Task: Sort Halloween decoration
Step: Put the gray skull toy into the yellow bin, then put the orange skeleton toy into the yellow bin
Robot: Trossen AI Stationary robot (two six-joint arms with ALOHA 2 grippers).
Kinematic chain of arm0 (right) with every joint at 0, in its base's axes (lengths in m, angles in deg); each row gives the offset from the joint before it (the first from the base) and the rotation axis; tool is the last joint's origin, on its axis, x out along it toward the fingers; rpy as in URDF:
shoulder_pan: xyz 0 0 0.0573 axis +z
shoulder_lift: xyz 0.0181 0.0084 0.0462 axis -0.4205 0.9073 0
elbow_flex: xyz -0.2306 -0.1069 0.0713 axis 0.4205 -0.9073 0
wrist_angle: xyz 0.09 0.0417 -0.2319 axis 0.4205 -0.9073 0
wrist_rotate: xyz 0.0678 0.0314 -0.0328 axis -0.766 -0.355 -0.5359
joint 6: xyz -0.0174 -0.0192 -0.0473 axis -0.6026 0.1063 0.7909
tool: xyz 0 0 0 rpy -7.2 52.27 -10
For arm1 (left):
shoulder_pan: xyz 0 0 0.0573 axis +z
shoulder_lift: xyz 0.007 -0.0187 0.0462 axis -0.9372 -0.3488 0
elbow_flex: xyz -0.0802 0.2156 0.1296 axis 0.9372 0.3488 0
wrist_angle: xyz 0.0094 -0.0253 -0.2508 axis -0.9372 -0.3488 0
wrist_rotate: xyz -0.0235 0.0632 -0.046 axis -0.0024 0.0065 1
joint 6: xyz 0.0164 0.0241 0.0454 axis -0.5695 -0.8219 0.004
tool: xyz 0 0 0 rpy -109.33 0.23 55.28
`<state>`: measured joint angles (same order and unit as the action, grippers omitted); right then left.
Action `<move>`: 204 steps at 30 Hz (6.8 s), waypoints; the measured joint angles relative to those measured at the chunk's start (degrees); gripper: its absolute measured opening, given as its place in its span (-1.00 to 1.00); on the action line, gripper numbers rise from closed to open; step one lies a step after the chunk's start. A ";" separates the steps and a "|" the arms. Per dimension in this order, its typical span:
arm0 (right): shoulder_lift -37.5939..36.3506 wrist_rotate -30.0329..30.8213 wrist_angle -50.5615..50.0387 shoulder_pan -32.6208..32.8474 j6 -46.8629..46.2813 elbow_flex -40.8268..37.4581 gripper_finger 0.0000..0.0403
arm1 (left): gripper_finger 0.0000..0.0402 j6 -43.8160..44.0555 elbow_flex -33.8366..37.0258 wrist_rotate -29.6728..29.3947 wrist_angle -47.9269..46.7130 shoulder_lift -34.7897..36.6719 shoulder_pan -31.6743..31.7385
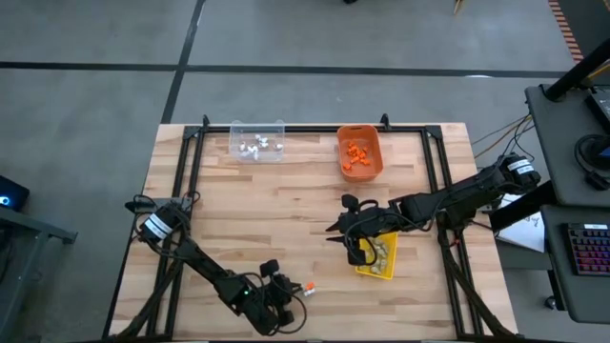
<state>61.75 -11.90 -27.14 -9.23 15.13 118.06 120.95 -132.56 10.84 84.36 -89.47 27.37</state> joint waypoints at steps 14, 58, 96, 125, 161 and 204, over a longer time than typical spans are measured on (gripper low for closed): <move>-7.45 0.00 -5.37 -0.02 3.66 0.48 -0.49 | -1.00 -5.47 -0.04 -2.73 -10.68 8.16 2.39; -26.37 -0.15 -13.10 12.00 6.24 -4.81 -0.49 | -1.00 -49.00 -20.82 14.05 32.68 -10.00 24.43; -26.31 0.00 -13.11 12.00 4.77 -6.58 -0.49 | -0.59 -44.71 -29.29 21.36 22.75 -14.82 26.42; -9.82 8.60 -7.14 11.83 -9.17 -5.84 -0.49 | -0.54 -40.88 -4.13 7.22 2.55 17.74 14.90; 30.33 6.39 -8.83 11.74 0.40 22.52 -0.30 | -0.54 -39.92 14.45 0.84 0.06 42.94 11.19; 37.99 -2.49 -1.52 8.04 12.29 23.15 -0.25 | -0.55 -40.00 14.64 -0.34 1.02 43.05 11.37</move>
<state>99.74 -14.39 -28.66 -1.19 27.42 141.21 80.95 -117.92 10.50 85.39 -46.42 38.73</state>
